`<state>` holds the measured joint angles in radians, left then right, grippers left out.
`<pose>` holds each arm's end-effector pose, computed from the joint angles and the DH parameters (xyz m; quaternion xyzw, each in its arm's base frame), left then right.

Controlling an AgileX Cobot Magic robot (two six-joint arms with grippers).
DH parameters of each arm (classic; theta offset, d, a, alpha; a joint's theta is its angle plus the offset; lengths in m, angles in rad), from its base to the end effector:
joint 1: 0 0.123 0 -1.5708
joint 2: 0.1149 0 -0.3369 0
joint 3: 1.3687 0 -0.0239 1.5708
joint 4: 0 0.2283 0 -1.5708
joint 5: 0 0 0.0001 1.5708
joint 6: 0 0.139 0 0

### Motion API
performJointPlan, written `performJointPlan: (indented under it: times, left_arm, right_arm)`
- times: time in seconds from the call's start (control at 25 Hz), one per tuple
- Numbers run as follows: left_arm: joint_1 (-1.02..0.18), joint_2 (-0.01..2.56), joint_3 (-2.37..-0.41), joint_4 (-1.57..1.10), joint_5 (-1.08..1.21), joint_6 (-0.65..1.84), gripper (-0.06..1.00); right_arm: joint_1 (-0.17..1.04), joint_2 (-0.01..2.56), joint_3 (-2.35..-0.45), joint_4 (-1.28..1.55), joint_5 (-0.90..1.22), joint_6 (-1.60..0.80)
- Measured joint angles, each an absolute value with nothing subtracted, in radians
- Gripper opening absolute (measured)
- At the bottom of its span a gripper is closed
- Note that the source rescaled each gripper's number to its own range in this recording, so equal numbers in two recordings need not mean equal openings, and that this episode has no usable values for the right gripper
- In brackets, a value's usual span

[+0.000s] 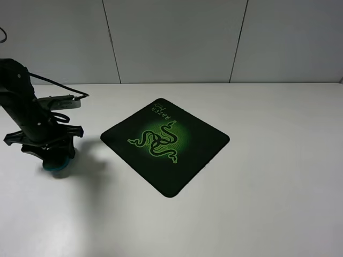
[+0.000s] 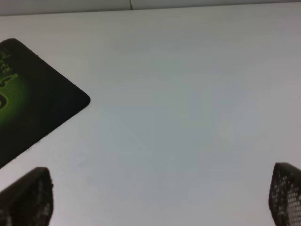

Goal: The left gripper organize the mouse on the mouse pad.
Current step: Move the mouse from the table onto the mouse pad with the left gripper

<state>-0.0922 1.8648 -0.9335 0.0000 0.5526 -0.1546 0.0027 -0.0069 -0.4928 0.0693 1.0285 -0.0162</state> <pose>0.3261 -0.0302 0.1405 -0.0311 0.9957 -0.0107 0.0863 -0.0326 0.0082 0.2464 -0.0088 0.8443 0.0310 0.5350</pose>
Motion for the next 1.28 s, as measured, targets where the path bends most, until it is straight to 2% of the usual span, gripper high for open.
performJointPlan:
  times: [0.24,0.64,1.04,1.28]
  left_arm:
    - [-0.092,1.782,-0.976,0.0,0.642,-0.155,0.0]
    - [-0.11,1.731,-1.149,0.0,0.925,-0.155,0.0]
    - [-0.25,1.744,-1.31,0.0,1.013,-0.202,0.0]
    - [-0.366,1.837,-1.413,0.0,1.046,-0.227,0.0]
  right_arm:
    - [0.003,-0.007,-0.493,0.069,1.028,-0.016]
    - [0.003,-0.007,-0.493,0.069,1.028,-0.016]
    - [0.003,-0.007,-0.493,0.069,1.028,-0.016]
    - [0.003,-0.007,-0.493,0.069,1.028,-0.016]
